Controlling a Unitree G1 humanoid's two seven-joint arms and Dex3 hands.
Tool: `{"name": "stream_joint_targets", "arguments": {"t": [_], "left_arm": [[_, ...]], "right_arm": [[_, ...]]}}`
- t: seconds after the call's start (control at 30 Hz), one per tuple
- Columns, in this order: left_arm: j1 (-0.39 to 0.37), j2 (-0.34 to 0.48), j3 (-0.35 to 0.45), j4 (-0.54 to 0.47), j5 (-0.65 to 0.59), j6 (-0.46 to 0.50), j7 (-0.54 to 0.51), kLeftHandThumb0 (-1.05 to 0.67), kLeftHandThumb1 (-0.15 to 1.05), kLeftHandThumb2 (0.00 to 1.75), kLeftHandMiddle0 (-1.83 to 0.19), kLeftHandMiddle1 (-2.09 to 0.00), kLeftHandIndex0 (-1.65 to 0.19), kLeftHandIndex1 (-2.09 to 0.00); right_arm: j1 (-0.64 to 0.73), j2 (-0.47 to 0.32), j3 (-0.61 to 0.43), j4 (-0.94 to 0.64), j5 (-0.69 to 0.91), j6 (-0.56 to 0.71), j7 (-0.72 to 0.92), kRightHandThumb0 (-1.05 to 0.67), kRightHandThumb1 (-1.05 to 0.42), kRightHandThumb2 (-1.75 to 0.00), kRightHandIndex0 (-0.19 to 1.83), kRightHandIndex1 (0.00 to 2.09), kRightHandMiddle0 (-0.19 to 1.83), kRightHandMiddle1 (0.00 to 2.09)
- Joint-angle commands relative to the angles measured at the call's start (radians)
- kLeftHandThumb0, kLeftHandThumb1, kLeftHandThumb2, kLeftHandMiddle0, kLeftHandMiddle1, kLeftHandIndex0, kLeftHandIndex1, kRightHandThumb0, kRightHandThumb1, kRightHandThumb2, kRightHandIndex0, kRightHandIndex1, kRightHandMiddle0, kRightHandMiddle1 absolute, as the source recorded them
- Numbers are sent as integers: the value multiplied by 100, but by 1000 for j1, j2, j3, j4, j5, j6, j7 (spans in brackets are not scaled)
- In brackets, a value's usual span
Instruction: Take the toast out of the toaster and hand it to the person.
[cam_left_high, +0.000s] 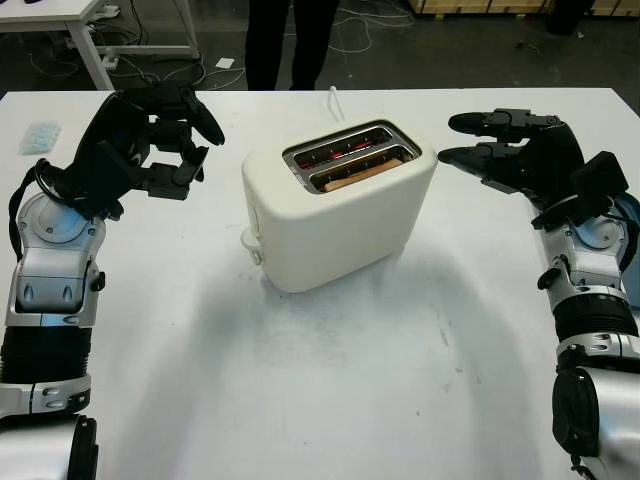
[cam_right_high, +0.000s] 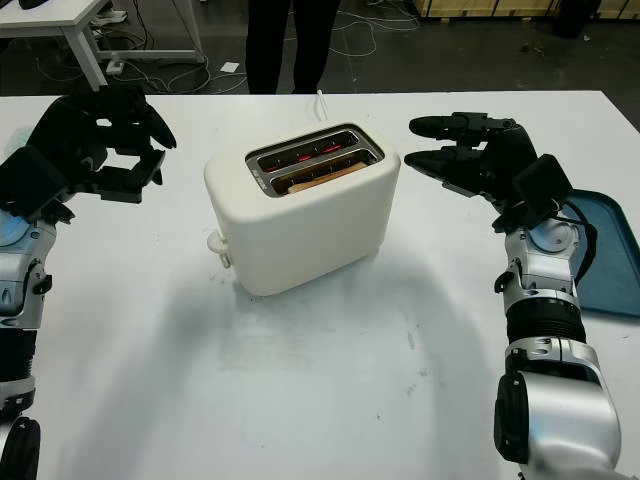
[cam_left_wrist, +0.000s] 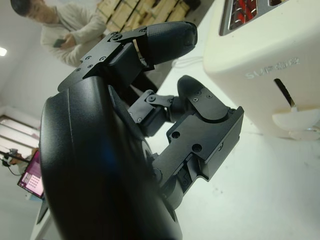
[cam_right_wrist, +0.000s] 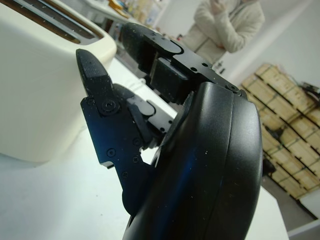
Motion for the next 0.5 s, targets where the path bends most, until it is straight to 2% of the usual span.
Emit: {"name": "stream_joint_targets", "arguments": {"t": [0.0, 0.47], "left_arm": [[-8, 4, -2, 14, 2, -19, -5, 1, 45, 127, -104, -139, -77, -126], [-22, 9, -14, 27, 13, -15, -1, 1, 42, 128, -104, -138, -77, -125]], "right_arm": [[-10, 0, -3, 0, 0, -20, -7, -34, -76, 0, 117, 0, 106, 0], [-14, -8, 7, -8, -12, 8, -20, -36, -75, 0, 116, 0, 105, 0]]}}
